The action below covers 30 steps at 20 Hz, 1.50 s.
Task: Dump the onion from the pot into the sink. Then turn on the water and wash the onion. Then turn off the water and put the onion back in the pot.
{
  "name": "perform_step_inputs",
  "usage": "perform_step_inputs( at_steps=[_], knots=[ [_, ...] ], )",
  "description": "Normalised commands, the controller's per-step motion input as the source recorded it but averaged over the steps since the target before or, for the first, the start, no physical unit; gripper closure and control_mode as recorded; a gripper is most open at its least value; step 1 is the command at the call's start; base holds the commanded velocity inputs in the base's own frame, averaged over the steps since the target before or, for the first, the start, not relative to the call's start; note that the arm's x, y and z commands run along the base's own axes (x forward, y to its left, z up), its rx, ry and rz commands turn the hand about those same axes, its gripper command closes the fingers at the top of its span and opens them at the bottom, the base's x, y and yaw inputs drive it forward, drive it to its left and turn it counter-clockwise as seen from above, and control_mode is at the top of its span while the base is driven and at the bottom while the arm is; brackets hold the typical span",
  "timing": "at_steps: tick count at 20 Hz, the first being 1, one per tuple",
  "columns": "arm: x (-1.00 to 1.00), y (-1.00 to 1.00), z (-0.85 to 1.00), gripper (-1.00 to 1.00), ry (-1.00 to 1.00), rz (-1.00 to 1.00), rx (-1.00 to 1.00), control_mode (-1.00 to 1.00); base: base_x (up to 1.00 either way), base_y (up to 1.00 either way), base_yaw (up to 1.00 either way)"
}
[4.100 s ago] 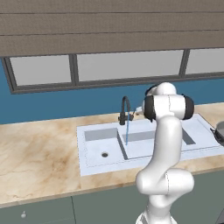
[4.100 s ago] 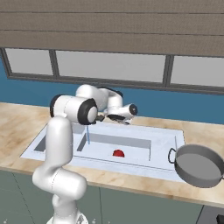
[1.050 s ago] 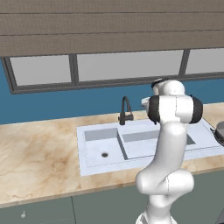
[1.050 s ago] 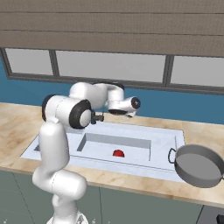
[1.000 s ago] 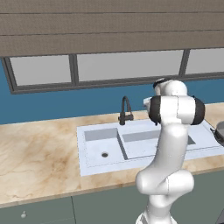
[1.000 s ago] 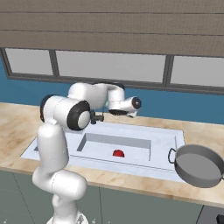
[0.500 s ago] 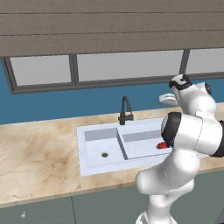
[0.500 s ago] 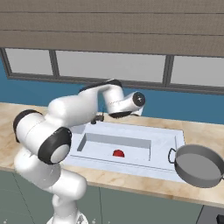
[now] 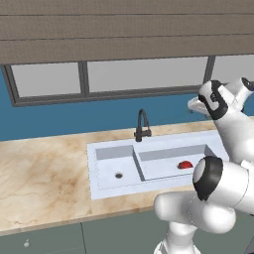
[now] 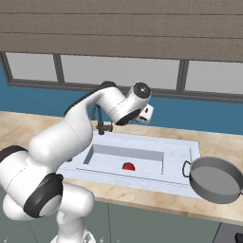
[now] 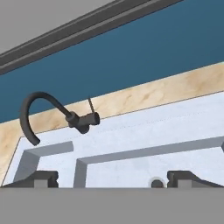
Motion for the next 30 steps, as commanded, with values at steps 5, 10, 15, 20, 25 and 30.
perform_step_inputs(
  at_steps=[5,10,15,20,25,30],
  knots=[
    [-0.22,0.0,-0.17,-1.0,0.23,-0.07,-0.08,-1.0,0.0,0.0,0.0],
    [-0.22,0.0,-0.62,-1.0,0.17,0.0,-0.03,-1.0,0.0,0.0,0.0],
    [-0.22,0.0,-0.63,-1.0,0.13,0.0,-0.04,-1.0,0.0,0.0,0.0],
    [-0.06,0.0,-0.39,-1.0,0.02,0.0,-0.12,-1.0,0.0,0.0,0.0],
    [0.0,0.0,-0.34,-1.0,0.01,0.0,-0.13,-1.0,0.0,0.0,0.0],
    [0.0,0.0,-0.39,-1.0,0.04,0.0,-0.06,-1.0,0.0,0.0,0.0]
  ],
)
